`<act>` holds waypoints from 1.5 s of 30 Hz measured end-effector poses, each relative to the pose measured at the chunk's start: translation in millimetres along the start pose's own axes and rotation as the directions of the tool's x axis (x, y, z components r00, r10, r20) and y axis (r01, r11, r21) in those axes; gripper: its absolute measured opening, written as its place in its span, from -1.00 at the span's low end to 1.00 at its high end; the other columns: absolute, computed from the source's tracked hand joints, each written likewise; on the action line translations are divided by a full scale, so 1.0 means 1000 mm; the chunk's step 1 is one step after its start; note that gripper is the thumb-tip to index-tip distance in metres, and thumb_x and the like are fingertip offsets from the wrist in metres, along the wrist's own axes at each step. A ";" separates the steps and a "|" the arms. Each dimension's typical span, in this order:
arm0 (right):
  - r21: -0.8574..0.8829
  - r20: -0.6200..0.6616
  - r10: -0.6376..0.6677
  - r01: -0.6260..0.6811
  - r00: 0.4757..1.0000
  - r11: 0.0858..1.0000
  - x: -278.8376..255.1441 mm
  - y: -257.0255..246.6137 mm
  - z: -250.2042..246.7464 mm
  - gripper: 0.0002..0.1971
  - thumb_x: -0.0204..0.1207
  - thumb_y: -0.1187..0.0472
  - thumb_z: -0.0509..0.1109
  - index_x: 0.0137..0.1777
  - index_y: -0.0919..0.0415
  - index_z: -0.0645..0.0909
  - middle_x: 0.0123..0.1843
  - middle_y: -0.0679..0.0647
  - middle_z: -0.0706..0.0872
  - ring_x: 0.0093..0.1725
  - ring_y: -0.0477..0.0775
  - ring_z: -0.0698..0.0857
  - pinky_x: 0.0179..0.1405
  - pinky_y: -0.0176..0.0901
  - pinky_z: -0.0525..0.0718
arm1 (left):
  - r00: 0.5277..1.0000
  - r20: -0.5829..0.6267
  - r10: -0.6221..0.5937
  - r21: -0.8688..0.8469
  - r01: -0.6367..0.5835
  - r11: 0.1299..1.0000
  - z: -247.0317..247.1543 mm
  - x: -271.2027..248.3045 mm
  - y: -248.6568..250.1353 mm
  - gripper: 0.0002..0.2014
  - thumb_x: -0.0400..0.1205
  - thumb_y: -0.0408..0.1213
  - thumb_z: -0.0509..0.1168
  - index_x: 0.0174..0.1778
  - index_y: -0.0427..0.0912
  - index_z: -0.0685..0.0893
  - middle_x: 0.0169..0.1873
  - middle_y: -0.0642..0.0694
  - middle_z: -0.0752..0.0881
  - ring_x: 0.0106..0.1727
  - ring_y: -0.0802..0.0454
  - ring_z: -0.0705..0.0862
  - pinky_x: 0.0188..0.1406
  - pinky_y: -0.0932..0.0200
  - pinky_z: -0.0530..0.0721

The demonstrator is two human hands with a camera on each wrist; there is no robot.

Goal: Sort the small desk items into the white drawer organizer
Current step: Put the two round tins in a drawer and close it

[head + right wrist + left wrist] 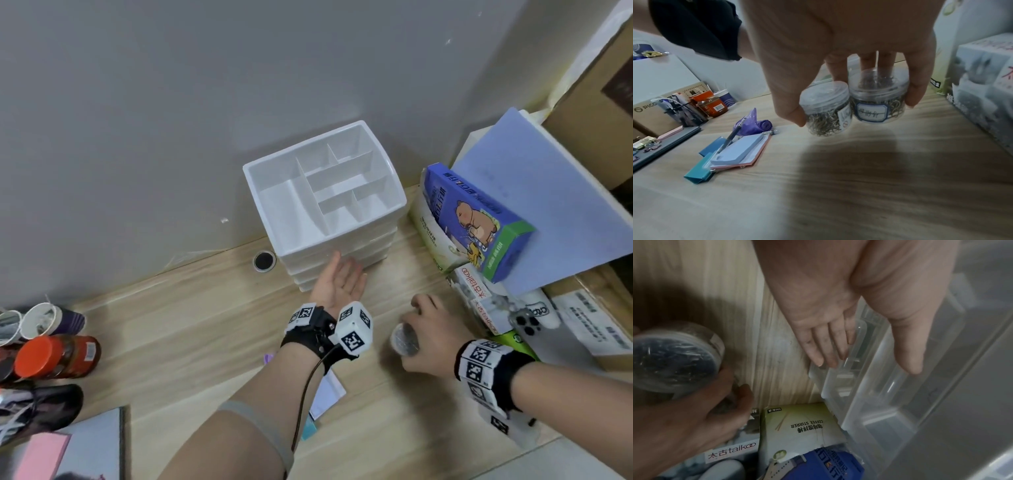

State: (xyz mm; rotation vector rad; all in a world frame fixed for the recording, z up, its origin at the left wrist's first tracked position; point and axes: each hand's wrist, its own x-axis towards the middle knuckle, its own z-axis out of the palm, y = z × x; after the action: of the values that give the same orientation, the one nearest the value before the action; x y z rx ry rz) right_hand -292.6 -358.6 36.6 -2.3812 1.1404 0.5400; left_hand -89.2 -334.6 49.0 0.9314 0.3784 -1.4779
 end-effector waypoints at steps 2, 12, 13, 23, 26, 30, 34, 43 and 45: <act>0.016 -0.006 -0.004 0.004 1.000 1.000 -0.001 0.003 0.002 -0.26 0.05 -0.32 0.42 0.25 -0.01 0.60 0.30 0.00 0.30 0.40 0.05 0.28 -0.03 -0.01 0.74 | 1.000 0.000 0.005 0.008 -0.005 1.000 0.001 0.001 -0.003 -0.61 0.61 -0.10 0.44 0.22 -0.27 0.61 0.20 -0.15 0.72 0.39 -0.13 0.64 0.58 -0.12 0.47; 0.229 -0.187 0.109 -0.064 0.976 0.971 -0.013 0.009 -0.037 -0.31 0.00 -0.35 0.46 0.14 -0.02 0.68 0.32 0.03 0.40 0.35 0.12 0.34 0.32 0.07 0.50 | 0.982 -0.144 -0.120 0.102 0.135 0.986 -0.009 0.005 -0.008 -0.19 0.24 0.22 0.62 0.24 -0.30 0.64 -0.03 -0.14 0.79 0.17 -0.13 0.78 0.25 -0.10 0.73; 0.266 -0.207 0.140 -0.082 0.968 0.960 -0.014 0.010 -0.047 -0.32 0.01 -0.33 0.47 0.14 -0.02 0.69 0.30 0.04 0.41 0.35 0.13 0.35 0.31 0.05 0.51 | 0.979 -0.161 -0.123 0.107 0.141 0.984 -0.010 0.004 -0.008 -0.30 0.32 0.21 0.60 0.15 -0.29 0.68 -0.11 -0.13 0.77 0.11 -0.13 0.78 0.17 -0.08 0.74; 0.274 -0.197 0.057 0.000 0.979 0.962 0.020 -0.050 -0.124 -0.33 0.09 -0.38 0.46 0.17 -0.06 0.61 0.22 0.02 0.34 0.32 0.08 0.32 0.27 0.07 0.53 | 0.942 -0.241 -0.232 0.327 0.304 0.895 -0.016 -0.007 -0.021 -0.66 0.64 -0.02 0.28 -0.27 -0.21 0.69 -0.45 -0.07 0.61 -0.44 0.01 0.56 -0.46 0.19 0.61; 0.236 -0.162 0.075 -0.035 0.984 0.971 0.039 -0.071 -0.118 -0.34 0.10 -0.35 0.45 0.14 0.01 0.60 0.16 0.08 0.34 0.29 0.17 0.33 0.22 0.08 0.57 | 0.936 -0.247 -0.251 0.349 0.328 0.878 -0.021 -0.013 -0.030 -0.59 0.64 0.06 0.29 -0.32 -0.21 0.73 -0.48 -0.06 0.58 -0.47 0.02 0.54 -0.51 0.22 0.57; 0.103 -0.136 0.072 -0.058 0.988 0.993 0.051 -0.084 -0.095 -0.40 0.14 -0.30 0.42 0.11 0.04 0.63 0.25 0.14 0.44 0.33 0.23 0.34 0.14 0.06 0.48 | 0.925 -0.267 -0.272 0.367 0.358 0.859 -0.033 -0.019 -0.037 -0.63 0.63 0.00 0.33 -0.34 -0.21 0.70 -0.50 -0.07 0.57 -0.48 0.02 0.53 -0.43 0.19 0.51; 0.150 -0.043 0.089 -0.081 0.995 0.985 0.062 -0.082 -0.077 -0.34 0.21 -0.34 0.45 0.20 0.09 0.65 0.34 0.21 0.44 0.40 0.28 0.35 0.26 0.14 0.51 | 0.928 -0.234 -0.290 0.395 0.364 0.843 -0.039 -0.022 -0.035 -0.66 0.67 0.01 0.30 -0.29 -0.16 0.69 -0.45 -0.05 0.61 -0.42 0.04 0.54 -0.43 0.22 0.55; 0.272 -0.375 -0.085 0.197 0.923 0.942 0.036 -0.050 -0.080 -0.75 0.48 -0.02 0.36 0.08 0.06 0.68 0.12 -0.07 0.66 0.09 0.05 0.65 0.03 -0.01 0.65 | 0.940 -0.127 -0.317 0.557 0.332 0.761 -0.044 -0.022 -0.027 -0.98 0.61 -0.37 0.29 -0.11 -0.20 0.62 -0.38 -0.07 0.66 -0.38 0.03 0.60 -0.35 0.19 0.59; 0.277 -0.380 -0.143 0.260 0.914 0.925 0.022 -0.039 -0.074 -0.90 0.45 0.03 0.32 -0.19 0.02 0.60 -0.22 -0.16 0.63 -0.22 -0.02 0.63 -0.21 -0.06 0.65 | 0.939 -0.116 -0.325 0.572 0.330 0.751 -0.043 -0.020 -0.024 -0.96 0.60 -0.39 0.27 -0.14 -0.22 0.62 -0.37 -0.06 0.66 -0.36 0.04 0.60 -0.31 0.19 0.60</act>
State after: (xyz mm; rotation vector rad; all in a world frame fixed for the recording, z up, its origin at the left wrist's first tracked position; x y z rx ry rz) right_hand -237.5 -390.8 94.4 -2.3171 1.0072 -0.1499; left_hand -100.6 -286.2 30.4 1.4160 0.0802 -1.9737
